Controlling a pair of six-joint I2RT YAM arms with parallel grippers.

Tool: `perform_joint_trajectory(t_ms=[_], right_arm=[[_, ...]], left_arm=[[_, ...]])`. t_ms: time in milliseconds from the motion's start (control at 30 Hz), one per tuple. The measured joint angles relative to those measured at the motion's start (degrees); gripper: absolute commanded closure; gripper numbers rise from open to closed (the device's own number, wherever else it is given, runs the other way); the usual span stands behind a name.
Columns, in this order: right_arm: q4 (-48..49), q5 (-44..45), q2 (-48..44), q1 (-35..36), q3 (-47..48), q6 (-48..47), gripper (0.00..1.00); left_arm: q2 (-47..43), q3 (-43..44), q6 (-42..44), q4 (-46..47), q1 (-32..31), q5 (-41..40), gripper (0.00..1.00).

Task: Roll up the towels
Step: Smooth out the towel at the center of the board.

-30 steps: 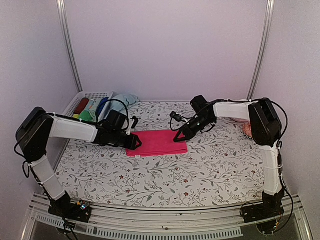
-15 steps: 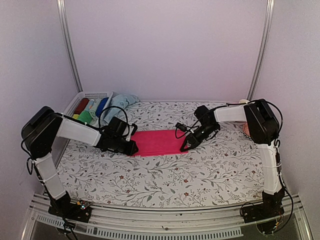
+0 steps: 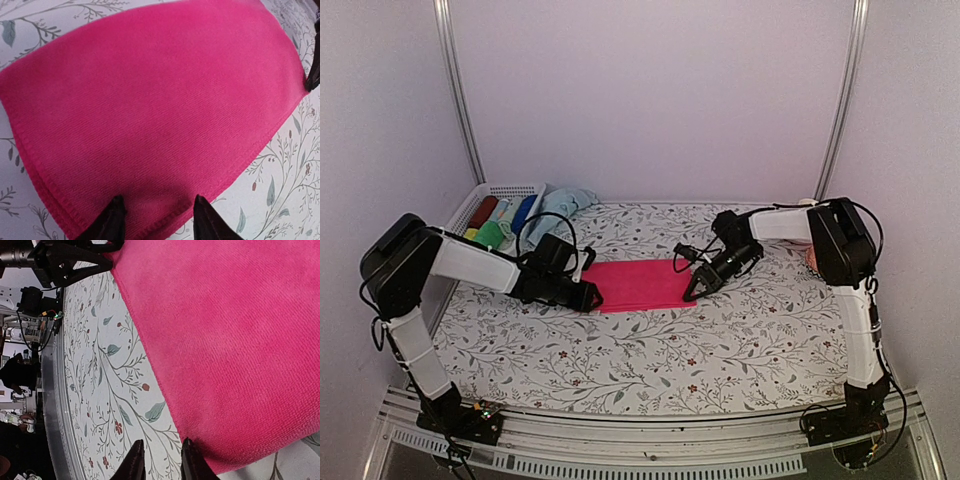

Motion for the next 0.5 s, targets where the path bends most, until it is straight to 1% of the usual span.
perform_joint_trajectory(t_ms=[67, 100, 167, 200, 233, 300, 333, 433, 500], right_arm=[[-2.19, -0.07, -0.28, 0.0, 1.68, -1.51, 0.63], [-3.04, 0.02, -0.63, 0.0, 2.56, -2.23, 0.59], [-4.13, 0.83, -1.95, 0.02, 4.26, -3.58, 0.48], [-4.39, 1.53, -2.62, 0.02, 4.92, -3.98, 0.4], [-4.42, 2.47, -3.61, 0.04, 5.81, -4.39, 0.3], [-3.56, 5.33, -5.57, 0.17, 7.3, -4.66, 0.08], [-2.75, 7.3, -6.56, 0.37, 7.69, -4.55, 0.0], [1.53, 16.57, -8.94, 1.36, 8.2, -4.5, 0.01], [4.44, 23.52, -9.14, 2.36, 8.44, -4.42, 0.01]], left_arm=[[-1.09, 0.11, 0.17, -1.51, 0.0, 0.04, 0.4], [-1.92, 0.15, 0.33, -2.47, 0.02, 0.04, 0.33], [-3.93, 0.35, 0.63, -4.52, 0.02, -0.31, 0.19], [-5.42, 0.5, 0.72, -5.57, 0.02, -0.57, 0.07], [-6.78, 0.68, 1.25, -6.38, 0.02, -0.9, 0.03], [-10.6, 1.14, 1.22, -7.82, 0.02, -1.66, 0.03], [-12.57, 1.33, 1.36, -8.33, 0.02, -2.23, 0.03], [-18.97, 1.4, 1.49, -8.74, 0.02, -4.35, 0.03], [-21.46, 1.11, 1.64, -8.55, 0.02, -5.7, 0.03]])
